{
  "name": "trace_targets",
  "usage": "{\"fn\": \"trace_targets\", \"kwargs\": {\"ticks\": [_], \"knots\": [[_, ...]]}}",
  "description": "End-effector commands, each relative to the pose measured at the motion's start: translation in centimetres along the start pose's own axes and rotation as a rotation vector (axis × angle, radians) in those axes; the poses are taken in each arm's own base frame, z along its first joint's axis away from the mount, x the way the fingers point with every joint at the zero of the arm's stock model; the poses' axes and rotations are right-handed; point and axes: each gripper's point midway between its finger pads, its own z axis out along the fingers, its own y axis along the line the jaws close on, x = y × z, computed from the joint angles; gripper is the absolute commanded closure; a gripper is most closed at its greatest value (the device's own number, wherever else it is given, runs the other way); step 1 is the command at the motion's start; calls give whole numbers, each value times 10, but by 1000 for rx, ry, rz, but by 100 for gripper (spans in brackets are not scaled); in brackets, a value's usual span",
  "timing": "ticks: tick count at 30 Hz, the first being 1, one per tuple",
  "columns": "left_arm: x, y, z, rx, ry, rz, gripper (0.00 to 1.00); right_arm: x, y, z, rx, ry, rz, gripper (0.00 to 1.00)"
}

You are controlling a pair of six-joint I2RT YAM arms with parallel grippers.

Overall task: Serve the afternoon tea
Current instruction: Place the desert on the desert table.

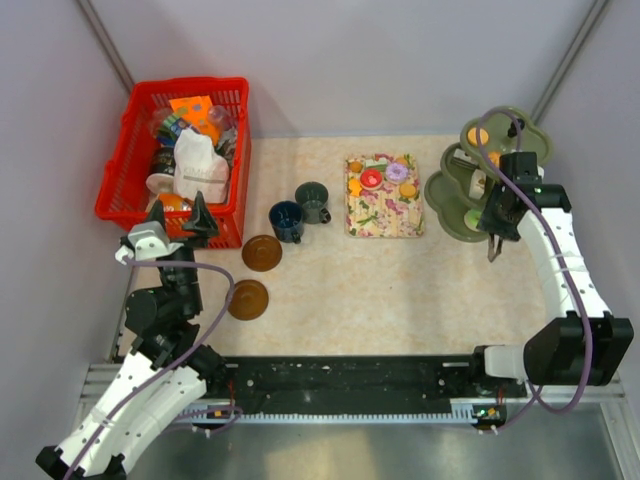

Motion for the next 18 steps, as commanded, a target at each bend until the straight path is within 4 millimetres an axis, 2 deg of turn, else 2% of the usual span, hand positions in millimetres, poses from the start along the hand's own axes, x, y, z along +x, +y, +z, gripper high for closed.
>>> {"fn": "trace_targets", "kwargs": {"ticks": [1,11,18], "knots": [[-6,1,2,-10,-25,-8,20,-16,-3,-12,-8,-77,22,57],[-5,0,2,-9,-23,-9,20,-22,-11,-32,0,-124,44,55],[-4,-2,2,-2,-19,-12,20,-8,-17,-53,-14,-110,44,55]]}}
